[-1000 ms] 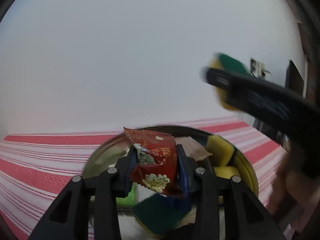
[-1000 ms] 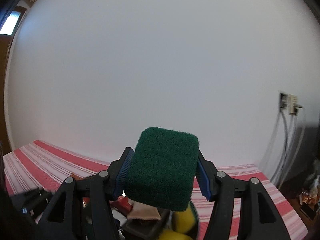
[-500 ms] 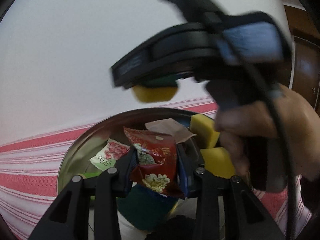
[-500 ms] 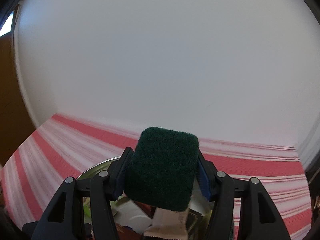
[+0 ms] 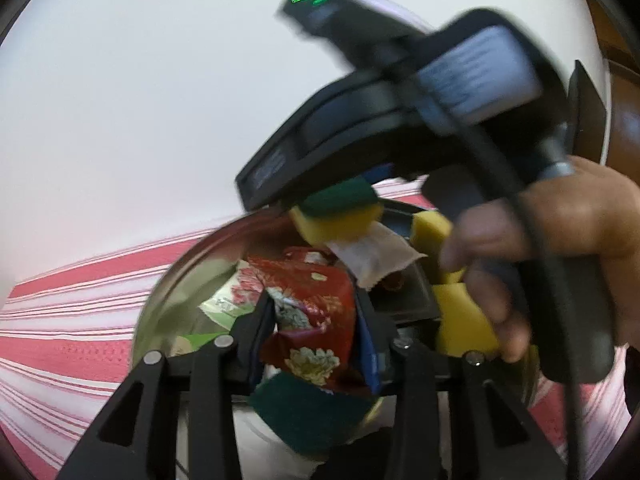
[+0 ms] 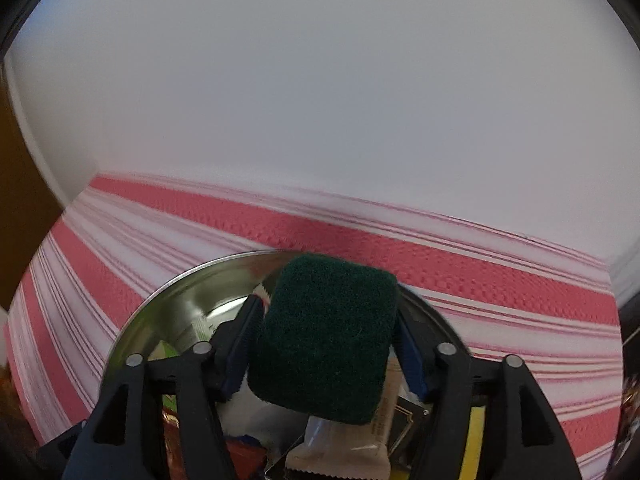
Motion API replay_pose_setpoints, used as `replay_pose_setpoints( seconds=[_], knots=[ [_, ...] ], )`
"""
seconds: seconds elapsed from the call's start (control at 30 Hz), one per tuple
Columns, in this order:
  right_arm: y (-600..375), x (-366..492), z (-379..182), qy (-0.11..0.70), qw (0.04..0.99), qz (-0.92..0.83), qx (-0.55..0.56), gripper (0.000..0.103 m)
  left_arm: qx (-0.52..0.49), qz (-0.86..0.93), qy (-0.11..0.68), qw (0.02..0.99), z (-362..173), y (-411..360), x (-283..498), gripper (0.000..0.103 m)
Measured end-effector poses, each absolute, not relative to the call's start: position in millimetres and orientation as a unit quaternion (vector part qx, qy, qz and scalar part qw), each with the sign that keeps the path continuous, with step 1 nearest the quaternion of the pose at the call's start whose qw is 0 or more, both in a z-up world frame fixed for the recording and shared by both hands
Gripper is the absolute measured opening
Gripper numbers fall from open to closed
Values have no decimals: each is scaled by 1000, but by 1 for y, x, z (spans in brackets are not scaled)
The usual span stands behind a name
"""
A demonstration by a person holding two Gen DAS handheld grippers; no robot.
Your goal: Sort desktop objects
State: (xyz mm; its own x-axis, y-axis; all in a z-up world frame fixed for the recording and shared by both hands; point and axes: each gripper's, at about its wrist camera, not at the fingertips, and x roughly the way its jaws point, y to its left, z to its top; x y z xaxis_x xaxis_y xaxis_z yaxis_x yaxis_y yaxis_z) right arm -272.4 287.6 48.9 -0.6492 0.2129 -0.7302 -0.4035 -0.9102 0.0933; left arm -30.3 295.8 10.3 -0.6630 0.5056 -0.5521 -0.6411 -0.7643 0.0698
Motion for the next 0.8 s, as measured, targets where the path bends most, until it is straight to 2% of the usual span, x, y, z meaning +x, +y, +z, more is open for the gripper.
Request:
replay_pose_setpoints(
  seconds=[0.03,0.07,0.1,0.17,0.4,0.57,0.8],
  knots=[
    [289,-264,53,139,174,905,-363,82,-265,902,127,316,11,295,-32,56],
    [291,-255,57,153,179,910,-342,89,-274,900,120,317,11,294,-33,77],
    [292,-248,60,162,185,913,-326,93,-280,900,113,313,12,293,-35,82],
    [293,-235,64,166,197,916,-308,93,-286,903,96,307,14,289,-39,103],
    [281,-211,69,166,233,911,-297,93,-280,904,100,308,12,272,-30,102],
    [275,-163,86,178,295,910,-229,93,-267,913,104,290,12,267,-46,102],
    [215,-117,64,155,400,897,-107,95,-251,927,88,263,22,254,-51,102]
  ],
)
